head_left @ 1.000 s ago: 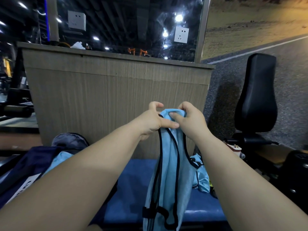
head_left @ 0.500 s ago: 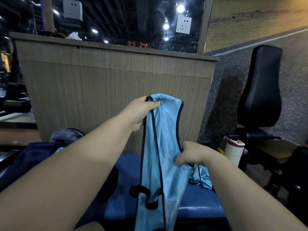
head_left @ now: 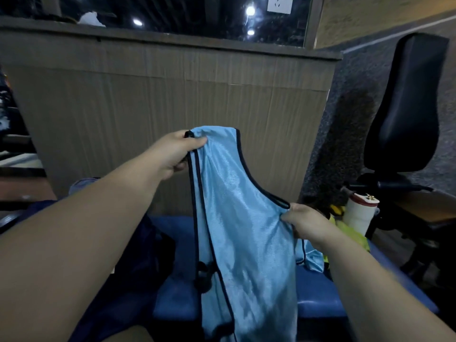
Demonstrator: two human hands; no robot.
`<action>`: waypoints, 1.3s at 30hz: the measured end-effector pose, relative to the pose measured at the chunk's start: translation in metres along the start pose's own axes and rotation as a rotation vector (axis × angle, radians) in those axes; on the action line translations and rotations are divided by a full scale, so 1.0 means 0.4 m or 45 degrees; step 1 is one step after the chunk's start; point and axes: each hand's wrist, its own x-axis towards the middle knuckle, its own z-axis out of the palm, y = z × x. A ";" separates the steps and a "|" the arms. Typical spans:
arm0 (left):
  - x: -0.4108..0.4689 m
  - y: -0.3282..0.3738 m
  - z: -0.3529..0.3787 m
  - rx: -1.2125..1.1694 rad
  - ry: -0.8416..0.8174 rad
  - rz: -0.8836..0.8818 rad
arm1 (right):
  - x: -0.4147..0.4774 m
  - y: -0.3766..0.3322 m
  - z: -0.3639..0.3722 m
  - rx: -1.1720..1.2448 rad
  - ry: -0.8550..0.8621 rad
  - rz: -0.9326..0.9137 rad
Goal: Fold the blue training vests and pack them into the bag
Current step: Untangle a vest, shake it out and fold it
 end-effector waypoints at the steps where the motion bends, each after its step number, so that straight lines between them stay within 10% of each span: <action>1: 0.006 -0.001 0.010 0.027 -0.007 0.018 | 0.013 0.012 0.005 -0.046 0.050 0.006; 11: 0.057 -0.022 0.110 0.012 -0.004 -0.030 | 0.005 -0.004 0.101 -0.355 0.740 -0.356; 17: 0.046 -0.048 0.195 -0.077 -0.236 -0.147 | 0.007 -0.106 0.195 -0.003 0.257 -0.525; 39: -0.054 0.024 0.168 -0.256 -0.490 -0.180 | -0.032 -0.222 0.121 0.258 0.384 -0.449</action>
